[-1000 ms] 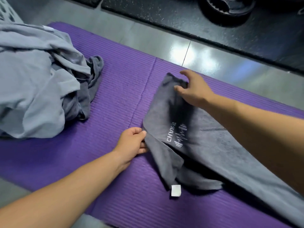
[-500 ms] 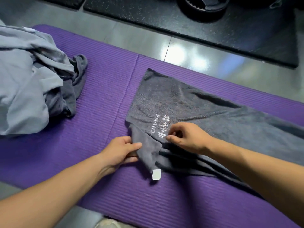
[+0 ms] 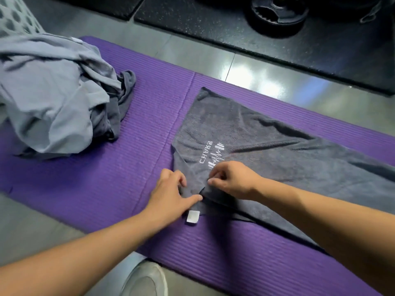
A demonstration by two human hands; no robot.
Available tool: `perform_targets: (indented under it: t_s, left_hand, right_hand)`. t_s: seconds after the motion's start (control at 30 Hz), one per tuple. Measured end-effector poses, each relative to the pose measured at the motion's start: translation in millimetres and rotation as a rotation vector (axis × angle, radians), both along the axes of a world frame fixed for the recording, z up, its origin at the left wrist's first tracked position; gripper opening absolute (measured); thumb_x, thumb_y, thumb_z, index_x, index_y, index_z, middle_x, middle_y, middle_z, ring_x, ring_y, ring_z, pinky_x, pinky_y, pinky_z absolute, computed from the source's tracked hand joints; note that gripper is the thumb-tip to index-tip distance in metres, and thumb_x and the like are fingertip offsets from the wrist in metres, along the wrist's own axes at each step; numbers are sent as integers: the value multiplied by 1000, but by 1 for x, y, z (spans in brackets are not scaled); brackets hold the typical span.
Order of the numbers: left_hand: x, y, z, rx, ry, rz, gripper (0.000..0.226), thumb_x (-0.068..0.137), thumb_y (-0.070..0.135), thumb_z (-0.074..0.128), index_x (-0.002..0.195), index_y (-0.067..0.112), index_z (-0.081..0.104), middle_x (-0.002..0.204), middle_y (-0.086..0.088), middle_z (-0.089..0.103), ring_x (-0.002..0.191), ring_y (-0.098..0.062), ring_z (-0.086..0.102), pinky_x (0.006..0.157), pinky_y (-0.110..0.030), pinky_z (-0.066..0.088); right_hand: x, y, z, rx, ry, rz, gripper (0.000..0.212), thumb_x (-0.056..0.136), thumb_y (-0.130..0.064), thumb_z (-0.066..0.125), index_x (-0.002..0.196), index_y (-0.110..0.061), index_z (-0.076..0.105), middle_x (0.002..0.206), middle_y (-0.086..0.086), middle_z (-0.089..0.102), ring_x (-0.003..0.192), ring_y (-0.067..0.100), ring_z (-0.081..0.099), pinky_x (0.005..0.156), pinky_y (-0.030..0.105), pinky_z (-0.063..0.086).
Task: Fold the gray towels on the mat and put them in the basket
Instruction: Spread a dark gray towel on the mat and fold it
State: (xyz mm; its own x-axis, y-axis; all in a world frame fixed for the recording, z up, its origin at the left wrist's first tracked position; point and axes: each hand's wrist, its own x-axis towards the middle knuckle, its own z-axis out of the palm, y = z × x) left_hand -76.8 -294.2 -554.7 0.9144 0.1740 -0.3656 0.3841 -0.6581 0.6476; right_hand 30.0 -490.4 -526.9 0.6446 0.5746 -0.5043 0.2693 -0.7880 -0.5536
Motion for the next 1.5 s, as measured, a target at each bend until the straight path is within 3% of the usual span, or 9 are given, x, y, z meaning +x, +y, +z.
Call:
perform_targets:
  t_s: [0.23,0.37,0.5,0.73,0.97,1.07,1.17,1.27,1.5]
  left_hand:
    - [-6,-6,-9,186,78,-170,32,75,53,78,85,32,56,96,7,48,95,-15,54,81,-36,49]
    - [6,10,-13,-99,69,119,25,88,29,76,79,12,61,74,0,62,68,-13,54,71,-33,49]
    - [-3,31,5,-720,163,554,9,98,9,64,104,3,64,85,-7,71,71,-12,68,69,-26,60]
    - [-47,44,0,-813,227,929,7,96,6,65,97,10,60,82,-12,73,69,-18,70,64,-27,63]
    - [-43,71,-2,-278,292,522,22,90,10,76,98,6,55,70,-13,74,61,-21,73,59,-36,59]
    - [-30,81,-3,34,355,260,26,83,20,77,91,15,53,66,-6,72,64,-25,72,72,-44,59]
    - [-6,75,14,385,489,6,45,76,34,77,101,15,45,95,-9,69,90,-33,68,77,-41,52]
    - [29,44,37,600,329,-204,58,80,43,75,121,14,44,120,-17,53,114,-41,56,89,-47,48]
    - [167,-92,54,457,125,-809,25,97,26,53,118,20,65,120,-6,67,107,-28,64,90,-37,52]
  right_hand:
    - [-18,26,-15,50,114,-54,11,89,-23,69,98,-21,75,84,-5,71,80,15,66,76,26,50]
    - [-9,2,-20,21,-142,36,14,88,-34,64,91,-22,71,88,-1,67,86,23,62,77,32,50]
    - [-7,-19,-32,7,-332,150,32,81,-54,51,87,-28,67,93,-5,60,89,27,56,80,42,50]
    - [-28,-34,-35,-11,-447,284,41,84,-68,51,99,-36,72,126,-1,57,113,25,52,88,40,43]
    - [-44,-66,-36,-166,-376,538,66,80,-64,52,138,-34,57,160,10,38,146,33,37,115,65,27]
    - [-43,-90,-23,-25,-273,581,56,85,-55,52,135,-30,58,155,5,45,143,28,43,116,56,32]
    - [-23,-126,-3,58,-277,380,43,89,-42,50,122,-19,67,122,4,67,109,26,63,93,36,52]
    - [20,-183,5,-98,-348,23,33,93,-34,52,115,-17,69,108,7,68,100,31,65,84,38,52]
    - [103,-317,-5,-327,-277,-571,33,93,-22,68,122,-7,68,121,19,69,109,34,65,89,36,48]
